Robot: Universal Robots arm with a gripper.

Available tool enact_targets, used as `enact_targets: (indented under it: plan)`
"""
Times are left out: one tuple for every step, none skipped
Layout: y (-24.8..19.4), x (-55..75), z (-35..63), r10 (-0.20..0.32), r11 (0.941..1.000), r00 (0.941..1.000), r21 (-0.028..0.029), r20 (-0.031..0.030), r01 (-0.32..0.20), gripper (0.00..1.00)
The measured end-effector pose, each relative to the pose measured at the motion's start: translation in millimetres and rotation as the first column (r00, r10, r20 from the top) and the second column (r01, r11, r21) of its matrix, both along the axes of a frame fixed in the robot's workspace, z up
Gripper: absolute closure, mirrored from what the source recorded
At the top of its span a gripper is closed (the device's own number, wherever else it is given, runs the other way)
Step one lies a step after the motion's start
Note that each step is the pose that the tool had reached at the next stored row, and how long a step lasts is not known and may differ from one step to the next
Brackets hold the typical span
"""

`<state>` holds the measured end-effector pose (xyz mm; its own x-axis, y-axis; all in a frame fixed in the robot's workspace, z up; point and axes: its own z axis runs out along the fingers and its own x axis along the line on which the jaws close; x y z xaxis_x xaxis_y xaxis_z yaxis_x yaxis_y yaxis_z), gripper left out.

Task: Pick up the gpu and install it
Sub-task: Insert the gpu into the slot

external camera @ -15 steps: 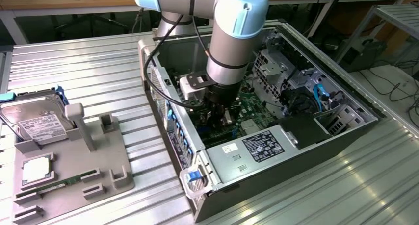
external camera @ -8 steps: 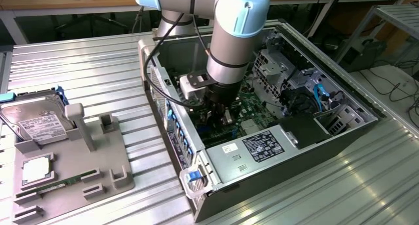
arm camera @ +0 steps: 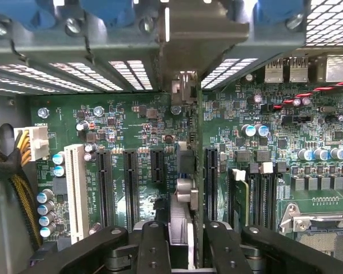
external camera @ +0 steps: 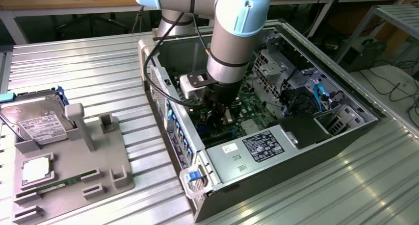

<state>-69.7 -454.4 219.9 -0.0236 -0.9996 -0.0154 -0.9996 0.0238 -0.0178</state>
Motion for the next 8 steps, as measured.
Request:
enact_targets:
  plan:
    - [-0.5,0.1,0.0,0.000,1.0000,1.0000,-0.0001,-0.0001,0.000,0.72]
    - [-0.5,0.1,-0.1,0.000,1.0000,1.0000,0.0000,0.0000,0.000,0.72]
    - [-0.5,0.1,-0.1,0.000,1.0000,1.0000,0.0000,0.0000,0.000,0.72]
    - [-0.6,0.0,-0.1,0.000,1.0000,1.0000,-0.0001,-0.0001,0.000,0.72]
    - [-0.6,0.0,-0.1,0.000,1.0000,1.0000,-0.0001,0.0000,0.000,0.72]
    - [-0.6,0.0,-0.3,0.000,1.0000,1.0000,0.0000,0.0000,0.000,0.72]
    - [-0.5,0.1,-0.8,0.000,1.0000,1.0000,0.0003,0.0002,0.000,0.72]
    - [-0.5,0.0,-1.6,0.000,1.0000,1.0000,0.0000,-0.0001,0.000,0.72]
